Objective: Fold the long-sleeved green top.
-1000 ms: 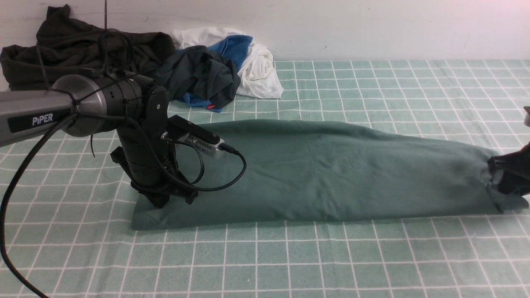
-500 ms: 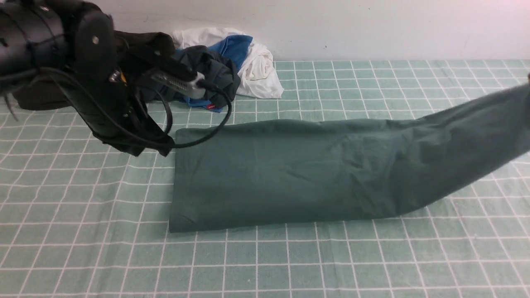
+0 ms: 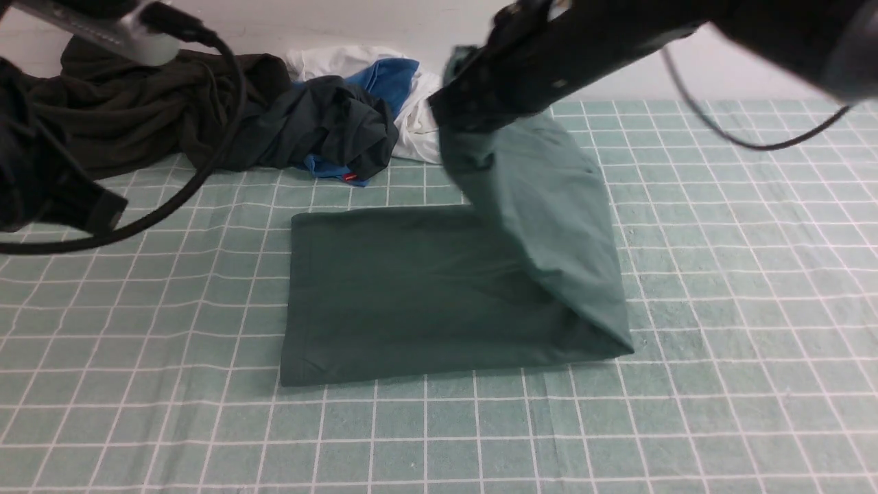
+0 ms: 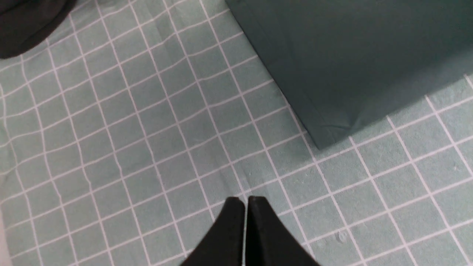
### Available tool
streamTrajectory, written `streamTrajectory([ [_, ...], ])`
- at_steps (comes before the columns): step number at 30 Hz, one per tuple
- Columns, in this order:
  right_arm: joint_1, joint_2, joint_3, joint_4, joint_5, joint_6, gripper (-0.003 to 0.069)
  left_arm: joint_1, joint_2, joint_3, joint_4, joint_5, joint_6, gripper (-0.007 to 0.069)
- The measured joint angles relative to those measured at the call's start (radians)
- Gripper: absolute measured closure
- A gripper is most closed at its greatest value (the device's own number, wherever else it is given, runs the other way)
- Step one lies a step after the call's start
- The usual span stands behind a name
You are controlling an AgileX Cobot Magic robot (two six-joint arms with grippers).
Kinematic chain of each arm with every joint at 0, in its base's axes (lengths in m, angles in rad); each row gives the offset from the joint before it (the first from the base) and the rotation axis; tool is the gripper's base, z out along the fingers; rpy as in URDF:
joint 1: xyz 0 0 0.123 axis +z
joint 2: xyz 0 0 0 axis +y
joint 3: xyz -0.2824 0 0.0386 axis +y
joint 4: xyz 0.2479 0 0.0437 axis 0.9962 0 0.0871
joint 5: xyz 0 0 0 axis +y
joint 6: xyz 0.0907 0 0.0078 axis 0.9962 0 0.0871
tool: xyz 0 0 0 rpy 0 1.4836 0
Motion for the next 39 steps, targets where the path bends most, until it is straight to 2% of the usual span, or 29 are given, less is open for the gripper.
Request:
streamTrajectory([
  [3,0.089,0.114,-0.029,0.025,-0.086,0.0,0.064,0.0,-0.105,0.075,0.002,0.004,-0.002,0.0628],
  [7,0.132,0.222,-0.076,0.034,-0.126,-0.006,0.0594,0.0,-0.19,0.168,0.004,-0.016,-0.002,0.0627],
  [10,0.134,0.253,-0.111,0.037,-0.114,-0.015,0.0498,0.0,-0.235,0.229,0.018,-0.043,-0.002,0.0627],
  [13,0.125,0.245,-0.149,0.0,-0.06,-0.018,0.0349,0.0,-0.267,0.278,0.034,-0.07,-0.012,0.0627],
  [16,0.113,0.23,-0.167,-0.054,-0.003,-0.014,0.0263,0.0,-0.288,0.303,0.04,-0.089,-0.038,0.0627],
  [18,0.108,0.234,-0.167,-0.092,0.032,0.011,0.0233,0.0,-0.3,0.318,0.045,-0.097,-0.049,0.0627],
  [27,0.131,0.372,-0.165,-0.111,0.183,0.046,0.022,0.0,-0.363,0.415,0.044,-0.141,-0.096,0.0627],
  [33,0.129,0.277,-0.164,-0.126,0.265,0.037,0.0239,0.0,-0.552,0.555,0.044,-0.146,-0.103,0.0627],
  [36,0.117,0.147,-0.164,-0.128,0.336,0.005,0.0281,0.0,-0.728,0.648,0.045,-0.145,-0.133,0.0627],
  [39,0.11,-0.036,-0.167,-0.124,0.405,-0.035,0.0372,0.0,-0.929,0.759,0.053,-0.157,-0.175,0.0627],
])
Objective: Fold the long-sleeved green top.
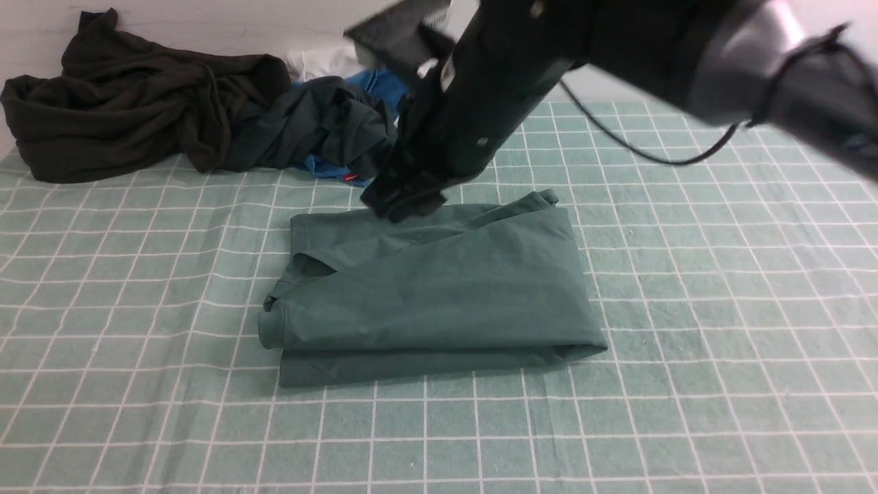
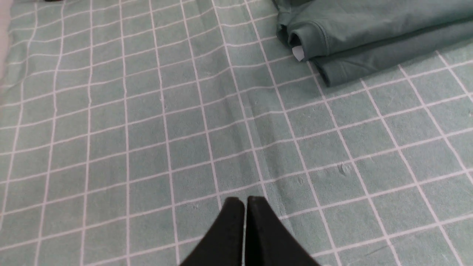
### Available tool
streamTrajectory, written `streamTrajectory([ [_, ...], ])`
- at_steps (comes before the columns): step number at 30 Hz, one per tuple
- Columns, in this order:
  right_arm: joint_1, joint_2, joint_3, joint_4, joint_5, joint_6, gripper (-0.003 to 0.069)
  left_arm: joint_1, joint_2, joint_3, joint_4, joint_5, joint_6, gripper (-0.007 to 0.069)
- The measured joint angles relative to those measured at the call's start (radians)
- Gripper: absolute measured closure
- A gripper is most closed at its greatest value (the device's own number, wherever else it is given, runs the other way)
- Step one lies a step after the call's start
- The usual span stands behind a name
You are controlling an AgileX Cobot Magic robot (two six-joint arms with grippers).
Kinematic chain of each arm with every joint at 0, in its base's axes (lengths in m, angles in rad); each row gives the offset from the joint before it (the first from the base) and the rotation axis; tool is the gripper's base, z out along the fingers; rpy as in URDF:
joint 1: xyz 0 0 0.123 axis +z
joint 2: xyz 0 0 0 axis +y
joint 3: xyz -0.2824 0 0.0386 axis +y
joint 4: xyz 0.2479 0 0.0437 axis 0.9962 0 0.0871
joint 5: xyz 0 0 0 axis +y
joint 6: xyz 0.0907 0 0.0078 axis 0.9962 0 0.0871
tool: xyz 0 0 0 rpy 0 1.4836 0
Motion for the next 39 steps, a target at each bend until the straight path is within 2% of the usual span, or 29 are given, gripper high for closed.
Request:
streamTrajectory([
  [4,-0.006,-0.118,0.028,0.006,0.018,-0.01,0.0461,0.0,-0.132,0.046,0.002,-0.053,-0.006,0.0627],
  [7,-0.016,-0.259,0.181,0.01,-0.032,-0.011,0.0566,0.0,-0.188,0.05,0.002,-0.11,-0.006,0.0627],
  [11,-0.016,-0.463,0.444,0.026,-0.197,-0.009,0.065,0.0,-0.192,0.051,0.001,-0.117,-0.006,0.0627],
  [12,-0.016,-0.474,0.458,0.026,-0.206,-0.007,0.0652,0.0,-0.192,0.052,0.001,-0.117,-0.006,0.0627],
  [16,-0.016,-0.734,0.73,0.026,-0.374,0.002,0.0671,0.0,-0.192,0.052,0.001,-0.117,-0.006,0.0627],
  [22,-0.016,-1.02,0.987,0.026,-0.473,0.004,0.0671,0.0,-0.192,0.052,0.001,-0.117,-0.006,0.0627],
  [29,-0.016,-1.169,1.134,0.027,-0.453,0.006,0.0671,0.0,-0.192,0.052,0.001,-0.117,-0.006,0.0627],
  [39,-0.016,-1.183,1.147,0.051,-0.32,0.006,0.0671,0.0,-0.194,0.053,0.001,-0.117,-0.006,0.0627],
])
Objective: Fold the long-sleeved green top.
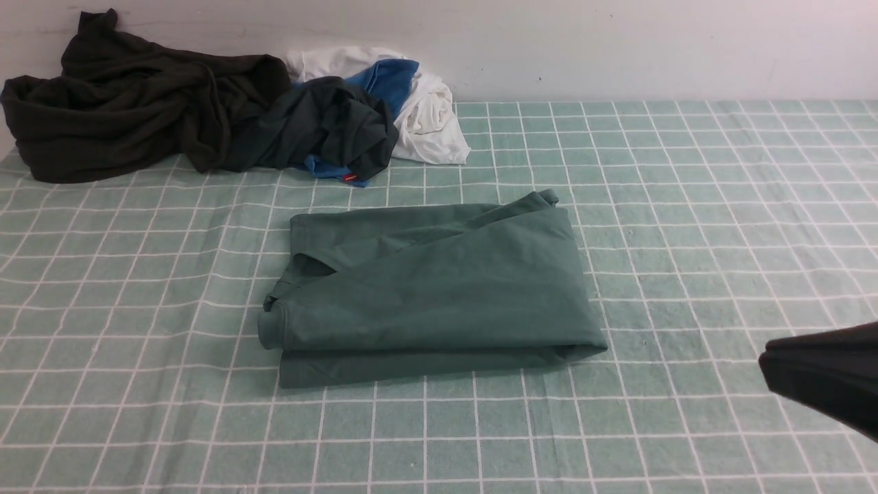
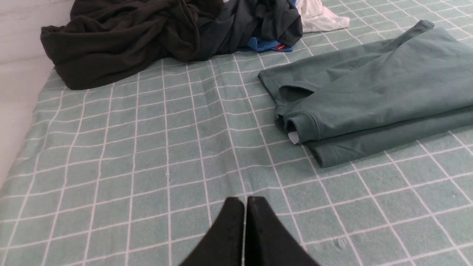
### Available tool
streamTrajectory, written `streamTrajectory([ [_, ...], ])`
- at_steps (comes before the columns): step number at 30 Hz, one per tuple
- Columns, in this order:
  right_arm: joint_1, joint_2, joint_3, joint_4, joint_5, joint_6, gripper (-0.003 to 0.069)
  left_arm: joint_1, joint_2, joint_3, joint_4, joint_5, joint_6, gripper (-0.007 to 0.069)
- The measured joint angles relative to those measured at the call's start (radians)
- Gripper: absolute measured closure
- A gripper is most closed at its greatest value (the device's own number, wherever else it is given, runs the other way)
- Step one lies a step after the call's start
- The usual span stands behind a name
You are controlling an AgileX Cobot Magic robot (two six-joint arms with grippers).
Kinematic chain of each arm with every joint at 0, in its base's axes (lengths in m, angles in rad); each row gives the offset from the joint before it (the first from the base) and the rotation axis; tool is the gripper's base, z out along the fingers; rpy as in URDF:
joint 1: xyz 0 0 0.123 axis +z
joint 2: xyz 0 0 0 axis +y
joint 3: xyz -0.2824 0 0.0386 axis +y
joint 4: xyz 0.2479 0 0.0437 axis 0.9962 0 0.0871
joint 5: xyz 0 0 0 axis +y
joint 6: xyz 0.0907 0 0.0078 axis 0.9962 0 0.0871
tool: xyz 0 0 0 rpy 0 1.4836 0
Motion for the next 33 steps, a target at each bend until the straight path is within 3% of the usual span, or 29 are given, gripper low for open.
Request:
streamTrajectory([
  [6,0.0,0.0,0.01,0.032,-0.046,0.0,0.0671,0.0,0.0,0.0,0.0,-0.001,0.0,0.0627],
  [13,-0.055,-0.132,0.305,0.006,-0.519,0.001,0.0672,0.0,0.0,0.0,-0.001,-0.001,0.0,0.0627],
  [14,-0.06,-0.132,0.316,0.006,-0.53,0.001,0.0672,0.0,0.0,0.0,-0.001,-0.001,0.0,0.0627],
  [18,-0.225,-0.329,0.573,0.004,-0.661,0.092,0.0672,0.0,0.0,0.0,-0.001,-0.001,0.001,0.0627],
  [19,-0.234,-0.348,0.592,0.0,-0.662,0.106,0.0672,0.0,0.0,0.0,-0.001,-0.001,0.001,0.0627],
  [23,-0.457,-0.55,0.749,-0.099,-0.672,0.259,0.0672,0.0,0.0,0.0,-0.001,-0.001,0.001,0.0627],
  [28,-0.68,-0.714,0.867,-0.18,-0.679,0.355,0.0672,0.0,0.0,0.0,0.0,-0.001,0.001,0.0627],
  [33,-0.78,-0.731,0.901,-0.181,-0.667,0.363,0.0672,0.0,0.0,0.0,0.0,-0.001,0.001,0.0627],
])
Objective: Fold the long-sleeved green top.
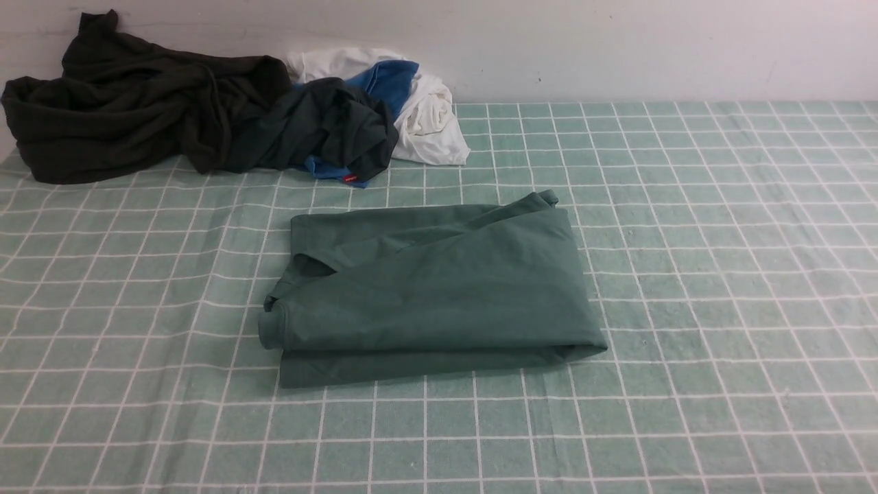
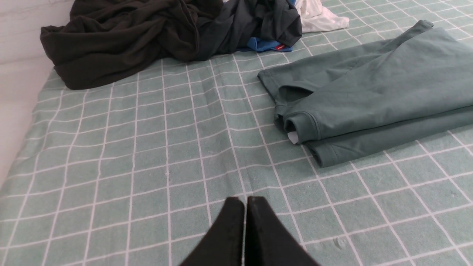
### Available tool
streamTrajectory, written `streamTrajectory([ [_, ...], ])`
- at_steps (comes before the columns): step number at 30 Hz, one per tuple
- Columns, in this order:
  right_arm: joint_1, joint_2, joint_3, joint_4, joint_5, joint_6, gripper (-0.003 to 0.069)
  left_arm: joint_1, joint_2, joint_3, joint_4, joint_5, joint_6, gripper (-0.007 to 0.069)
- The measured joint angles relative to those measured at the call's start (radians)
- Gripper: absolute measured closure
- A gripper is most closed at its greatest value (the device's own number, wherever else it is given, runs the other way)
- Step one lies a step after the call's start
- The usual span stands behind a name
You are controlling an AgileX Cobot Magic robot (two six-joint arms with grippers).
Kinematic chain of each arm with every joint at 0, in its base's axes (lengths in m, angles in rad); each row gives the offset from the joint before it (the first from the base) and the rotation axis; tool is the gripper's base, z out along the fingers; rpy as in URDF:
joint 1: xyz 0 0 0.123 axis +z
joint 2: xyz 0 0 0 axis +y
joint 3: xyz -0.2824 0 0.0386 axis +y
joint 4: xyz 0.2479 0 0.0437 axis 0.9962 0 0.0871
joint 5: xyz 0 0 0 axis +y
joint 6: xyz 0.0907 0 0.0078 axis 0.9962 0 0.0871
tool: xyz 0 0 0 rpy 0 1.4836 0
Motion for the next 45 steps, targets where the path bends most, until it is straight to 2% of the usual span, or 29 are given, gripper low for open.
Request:
streamTrajectory([
  [8,-0.006,0.0,-0.002,0.007,0.111,-0.025,0.0672,0.0,0.0,0.0,0.0,0.0,0.0,0.0627],
  [13,-0.004,0.0,-0.002,0.008,0.114,-0.041,0.0672,0.0,0.0,0.0,0.0,0.0,0.0,0.0627],
  [21,0.065,0.0,-0.002,0.01,0.115,-0.042,0.0672,0.0,0.0,0.0,0.0,0.0,0.0,0.0627],
  [45,0.065,0.0,-0.003,0.011,0.121,-0.038,0.0672,0.0,0.0,0.0,0.0,0.0,0.0,0.0627],
])
